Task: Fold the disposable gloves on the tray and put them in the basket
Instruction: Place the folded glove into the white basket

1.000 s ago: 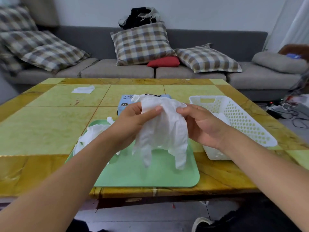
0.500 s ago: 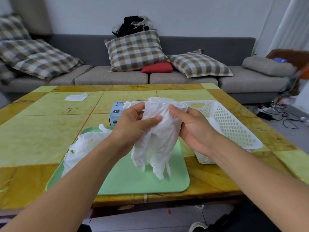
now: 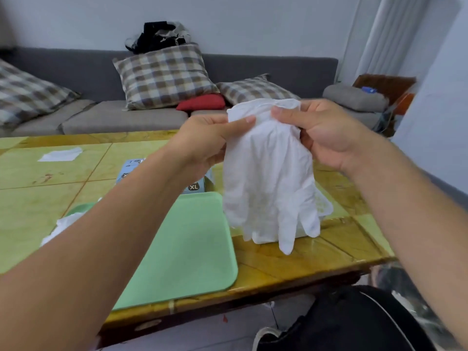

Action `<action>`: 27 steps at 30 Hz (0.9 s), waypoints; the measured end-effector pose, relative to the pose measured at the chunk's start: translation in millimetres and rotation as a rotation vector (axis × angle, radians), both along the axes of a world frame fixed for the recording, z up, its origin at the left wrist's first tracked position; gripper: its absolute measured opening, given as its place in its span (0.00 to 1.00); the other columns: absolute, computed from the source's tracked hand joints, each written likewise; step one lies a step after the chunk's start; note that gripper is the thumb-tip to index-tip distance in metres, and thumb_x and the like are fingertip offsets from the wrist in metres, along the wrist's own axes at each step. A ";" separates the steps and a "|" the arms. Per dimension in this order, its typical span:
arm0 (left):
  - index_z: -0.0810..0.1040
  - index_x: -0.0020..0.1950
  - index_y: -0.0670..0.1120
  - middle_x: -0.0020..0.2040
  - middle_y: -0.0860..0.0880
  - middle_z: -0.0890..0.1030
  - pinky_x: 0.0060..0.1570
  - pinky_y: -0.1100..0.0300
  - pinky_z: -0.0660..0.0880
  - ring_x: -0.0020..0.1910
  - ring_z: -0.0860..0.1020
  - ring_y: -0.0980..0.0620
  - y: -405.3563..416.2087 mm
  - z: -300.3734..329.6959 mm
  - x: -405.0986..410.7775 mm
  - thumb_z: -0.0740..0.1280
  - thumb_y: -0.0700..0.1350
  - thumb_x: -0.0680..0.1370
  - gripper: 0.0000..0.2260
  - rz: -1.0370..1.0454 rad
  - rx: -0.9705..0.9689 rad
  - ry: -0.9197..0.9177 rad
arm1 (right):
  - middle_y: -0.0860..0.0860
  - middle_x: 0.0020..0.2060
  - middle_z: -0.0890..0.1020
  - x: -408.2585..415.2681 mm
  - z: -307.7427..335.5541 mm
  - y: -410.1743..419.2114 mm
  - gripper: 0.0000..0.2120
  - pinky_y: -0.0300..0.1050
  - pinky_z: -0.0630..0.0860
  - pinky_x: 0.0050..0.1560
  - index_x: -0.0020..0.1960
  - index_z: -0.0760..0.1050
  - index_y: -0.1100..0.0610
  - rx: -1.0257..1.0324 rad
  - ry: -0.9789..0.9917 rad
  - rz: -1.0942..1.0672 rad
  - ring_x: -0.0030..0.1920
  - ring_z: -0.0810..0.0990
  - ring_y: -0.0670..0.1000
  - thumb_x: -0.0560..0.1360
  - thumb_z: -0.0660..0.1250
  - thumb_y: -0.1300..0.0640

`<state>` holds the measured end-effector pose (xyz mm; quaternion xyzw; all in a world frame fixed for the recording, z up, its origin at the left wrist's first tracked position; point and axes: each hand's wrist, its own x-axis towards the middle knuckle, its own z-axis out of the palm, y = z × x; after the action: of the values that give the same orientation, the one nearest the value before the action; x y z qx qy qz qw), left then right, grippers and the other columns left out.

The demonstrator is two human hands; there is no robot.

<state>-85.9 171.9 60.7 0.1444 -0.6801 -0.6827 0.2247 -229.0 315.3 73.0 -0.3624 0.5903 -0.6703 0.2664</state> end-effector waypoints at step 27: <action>0.84 0.48 0.40 0.48 0.42 0.87 0.54 0.51 0.79 0.46 0.84 0.49 -25.2 -95.8 -86.9 0.77 0.41 0.74 0.07 -0.043 -0.419 -0.118 | 0.48 0.38 0.84 -84.3 -103.1 13.8 0.02 0.44 0.72 0.40 0.46 0.85 0.57 0.248 0.569 -0.076 0.36 0.76 0.48 0.74 0.76 0.61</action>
<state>-172.8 146.7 -35.1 0.1198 -0.8221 -0.5213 0.1948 -313.4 329.2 -30.1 -0.4777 0.7315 -0.4745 0.1075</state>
